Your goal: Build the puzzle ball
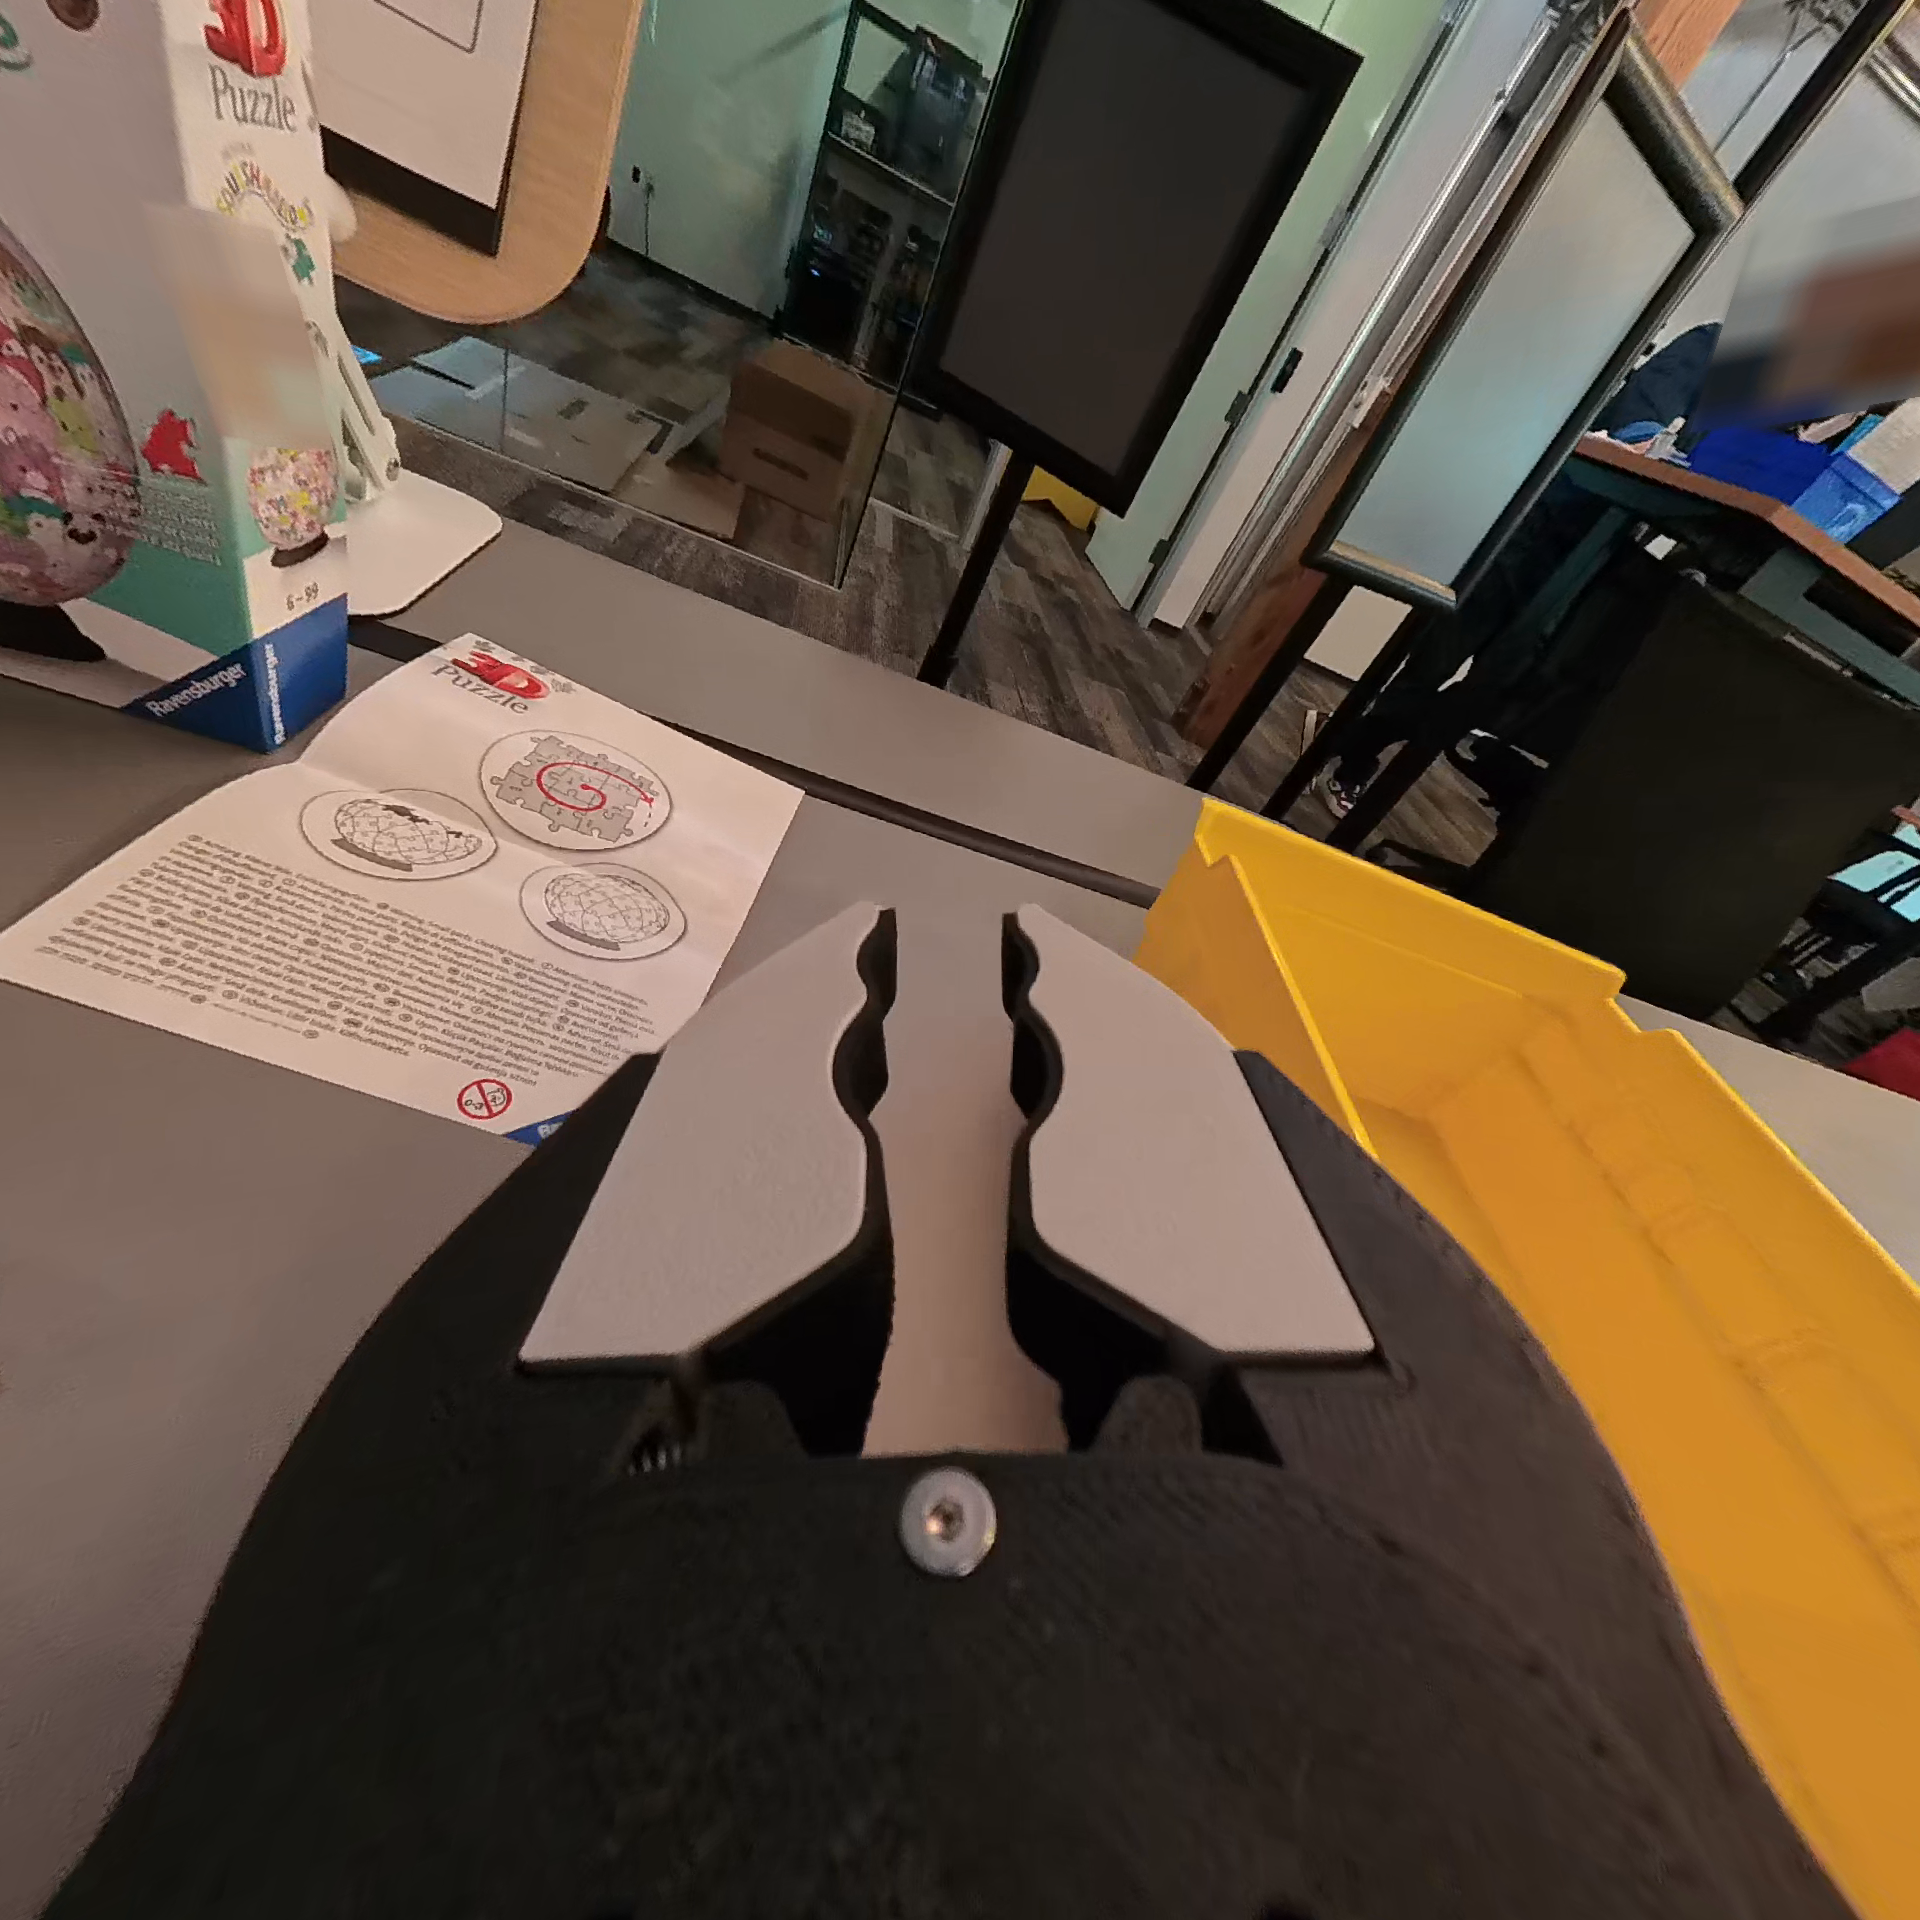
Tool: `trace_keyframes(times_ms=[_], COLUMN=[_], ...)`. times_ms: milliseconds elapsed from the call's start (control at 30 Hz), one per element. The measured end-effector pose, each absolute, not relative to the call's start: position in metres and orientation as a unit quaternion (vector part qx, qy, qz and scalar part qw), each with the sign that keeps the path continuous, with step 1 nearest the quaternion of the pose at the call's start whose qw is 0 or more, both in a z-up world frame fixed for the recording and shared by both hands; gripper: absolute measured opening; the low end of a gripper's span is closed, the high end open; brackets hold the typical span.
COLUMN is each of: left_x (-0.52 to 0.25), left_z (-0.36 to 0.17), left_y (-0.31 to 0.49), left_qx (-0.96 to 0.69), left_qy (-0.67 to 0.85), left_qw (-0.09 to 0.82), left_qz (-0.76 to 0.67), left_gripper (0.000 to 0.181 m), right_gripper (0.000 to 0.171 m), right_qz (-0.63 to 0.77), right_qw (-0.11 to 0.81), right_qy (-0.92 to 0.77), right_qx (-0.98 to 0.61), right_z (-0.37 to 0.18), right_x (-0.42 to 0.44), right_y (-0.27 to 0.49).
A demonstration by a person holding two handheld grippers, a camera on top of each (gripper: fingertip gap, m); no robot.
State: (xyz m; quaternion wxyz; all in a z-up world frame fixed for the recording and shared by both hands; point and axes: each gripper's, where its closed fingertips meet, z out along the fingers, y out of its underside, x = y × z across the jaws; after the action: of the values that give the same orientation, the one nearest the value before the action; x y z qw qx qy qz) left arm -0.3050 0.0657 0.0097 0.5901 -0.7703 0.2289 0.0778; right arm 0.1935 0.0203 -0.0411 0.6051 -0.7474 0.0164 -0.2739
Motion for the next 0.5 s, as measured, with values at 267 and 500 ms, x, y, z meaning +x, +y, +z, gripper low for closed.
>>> trace_keyframes(times_ms=[267,500], left_x=[-0.309,-0.317], left_z=[0.007,0.007], left_y=[0.064,0.065], left_qx=[-0.777,-0.780], left_qy=[0.223,0.210], left_qw=[0.585,0.586], left_qz=[0.071,0.072], left_gripper=[0.053,0.056], right_gripper=[0.024,0.026], right_qz=[-0.271,-0.272], right_qw=[0.597,0.590], right_qy=[0.002,-0.007], right_qx=[-0.755,-0.761], right_z=[-0.047,-0.051], right_x=[0.189,0.186], right_y=[0.022,0.024])
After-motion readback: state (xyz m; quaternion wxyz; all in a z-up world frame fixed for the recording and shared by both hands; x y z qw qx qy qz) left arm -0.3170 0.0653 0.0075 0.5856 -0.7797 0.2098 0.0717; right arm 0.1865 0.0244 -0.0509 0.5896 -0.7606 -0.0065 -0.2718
